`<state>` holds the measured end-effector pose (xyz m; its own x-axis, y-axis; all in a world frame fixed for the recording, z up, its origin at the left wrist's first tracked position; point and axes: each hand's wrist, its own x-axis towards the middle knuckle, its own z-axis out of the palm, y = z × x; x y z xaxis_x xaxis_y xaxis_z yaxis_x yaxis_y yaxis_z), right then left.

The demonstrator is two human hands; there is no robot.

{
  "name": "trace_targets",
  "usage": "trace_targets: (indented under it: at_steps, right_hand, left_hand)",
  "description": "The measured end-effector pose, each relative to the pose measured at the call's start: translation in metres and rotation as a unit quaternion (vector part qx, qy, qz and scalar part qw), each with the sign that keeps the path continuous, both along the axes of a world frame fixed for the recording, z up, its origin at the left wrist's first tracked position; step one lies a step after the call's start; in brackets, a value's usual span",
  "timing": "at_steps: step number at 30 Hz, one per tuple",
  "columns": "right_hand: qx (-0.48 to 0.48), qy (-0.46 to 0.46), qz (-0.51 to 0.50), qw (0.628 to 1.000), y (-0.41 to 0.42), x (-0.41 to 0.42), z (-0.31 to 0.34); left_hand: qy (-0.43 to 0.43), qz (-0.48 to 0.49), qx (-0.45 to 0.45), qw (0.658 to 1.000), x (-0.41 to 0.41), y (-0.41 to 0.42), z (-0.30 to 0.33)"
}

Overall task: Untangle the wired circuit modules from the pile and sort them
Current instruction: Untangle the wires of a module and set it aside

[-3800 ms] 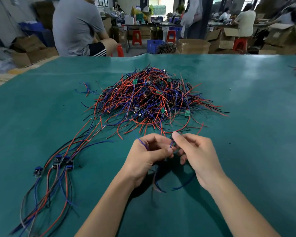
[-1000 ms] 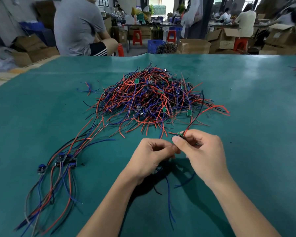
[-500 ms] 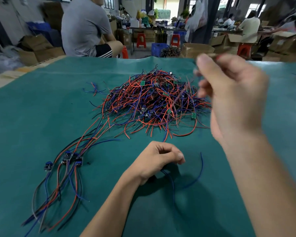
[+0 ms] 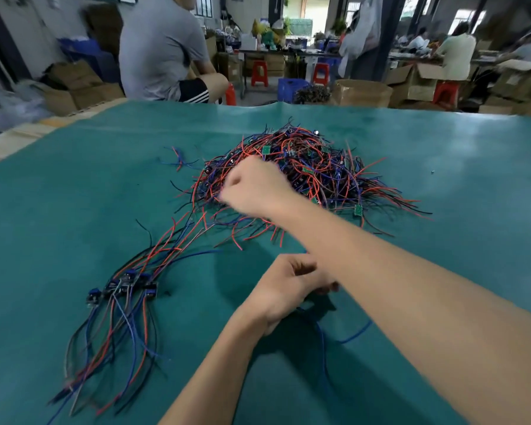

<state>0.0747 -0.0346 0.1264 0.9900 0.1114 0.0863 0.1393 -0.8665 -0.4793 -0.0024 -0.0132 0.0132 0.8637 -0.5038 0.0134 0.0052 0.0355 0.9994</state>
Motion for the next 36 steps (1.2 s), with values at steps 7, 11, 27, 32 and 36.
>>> trace_targets:
  at_steps: [7, 11, 27, 32, 36]
  right_hand:
    - [-0.180, -0.028, -0.079, 0.980, -0.106, 0.051, -0.019]
    - [-0.113, -0.033, -0.065, 0.991, -0.125, 0.055, -0.031]
    - [0.596, -0.164, -0.029, 0.786, -0.157, -0.090, -0.020]
    - [0.561, -0.072, -0.053, 0.823, -0.130, -0.107, -0.082]
    - [0.426, -0.139, -0.064, 0.892, -0.123, -0.101, -0.105]
  left_hand:
    - [-0.018, -0.018, -0.024, 0.999, -0.001, 0.002, 0.002]
    - [-0.018, -0.017, -0.030, 0.999, -0.002, 0.002, 0.003]
    - [0.054, 0.033, -0.097, 0.993, 0.001, -0.001, 0.001]
    - [0.112, 0.043, -0.122, 0.985, 0.001, -0.003, 0.005]
    - [0.110, 0.044, -0.114, 0.986, 0.001, -0.002, 0.005]
